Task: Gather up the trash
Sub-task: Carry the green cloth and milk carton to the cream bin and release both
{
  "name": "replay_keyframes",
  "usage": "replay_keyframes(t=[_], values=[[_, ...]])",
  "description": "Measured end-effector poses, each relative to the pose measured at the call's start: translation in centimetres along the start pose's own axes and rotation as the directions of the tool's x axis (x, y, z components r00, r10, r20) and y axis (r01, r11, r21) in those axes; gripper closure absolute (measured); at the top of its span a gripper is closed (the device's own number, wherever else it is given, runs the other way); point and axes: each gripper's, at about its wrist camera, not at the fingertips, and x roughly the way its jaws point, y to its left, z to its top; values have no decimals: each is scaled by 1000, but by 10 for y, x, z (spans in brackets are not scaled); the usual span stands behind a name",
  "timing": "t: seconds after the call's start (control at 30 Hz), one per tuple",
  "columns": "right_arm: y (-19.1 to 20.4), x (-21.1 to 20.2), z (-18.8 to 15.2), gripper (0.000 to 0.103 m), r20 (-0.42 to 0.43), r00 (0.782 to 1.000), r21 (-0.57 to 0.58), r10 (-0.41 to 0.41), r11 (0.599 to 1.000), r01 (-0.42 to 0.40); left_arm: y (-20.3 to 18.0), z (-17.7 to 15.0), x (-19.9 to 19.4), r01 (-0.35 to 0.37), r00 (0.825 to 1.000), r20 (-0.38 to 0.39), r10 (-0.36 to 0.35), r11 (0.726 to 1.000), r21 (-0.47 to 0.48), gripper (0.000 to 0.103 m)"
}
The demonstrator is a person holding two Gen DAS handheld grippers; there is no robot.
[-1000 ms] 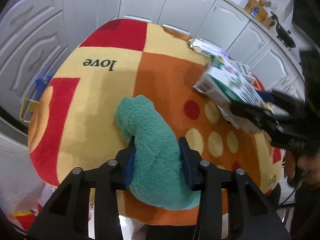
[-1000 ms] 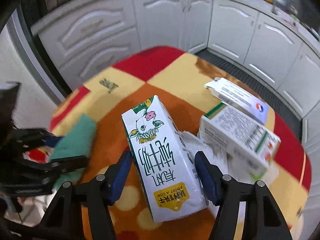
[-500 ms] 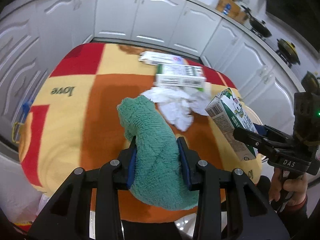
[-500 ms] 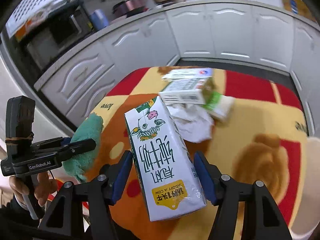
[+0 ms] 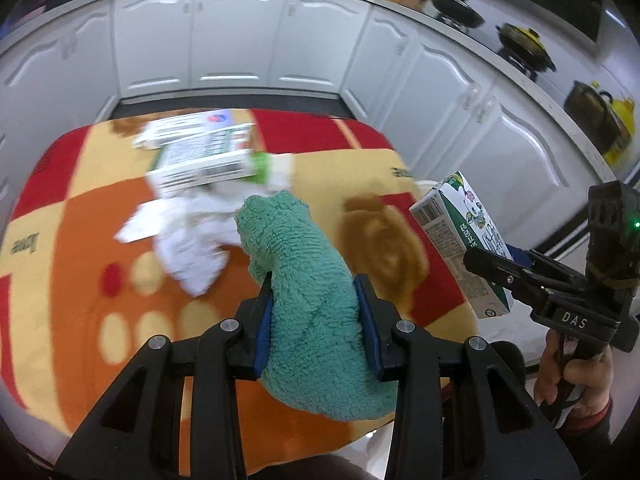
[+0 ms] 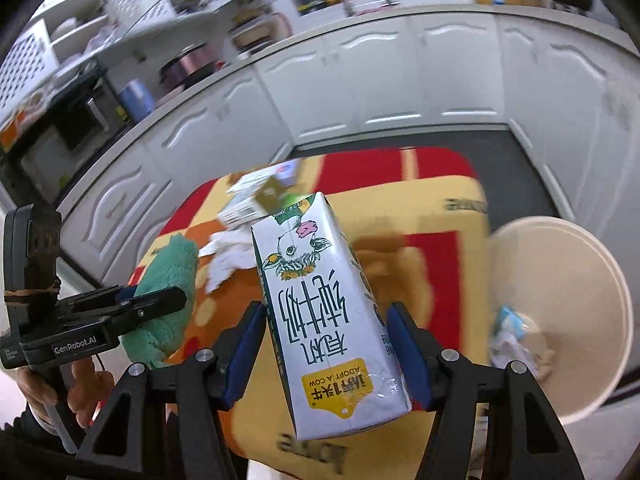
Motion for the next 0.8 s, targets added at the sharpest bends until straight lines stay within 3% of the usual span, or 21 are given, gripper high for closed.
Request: replay_keyframes(t=[0.3,0.53,0.8], values=[[-87,-35,-8,43,41,988,158,-146,978,137,-76,28,53,76,996,-44,-73,993,95,68],[-140,-39,-13,43,18,971,260,-240,939,227,-126,49,92,134,990,-71,-126,981,139,68],[-180,-33,-21,43,-21,962,335,-273,904,265,-164,57,134,150,985,-112,-133,974,168,68]])
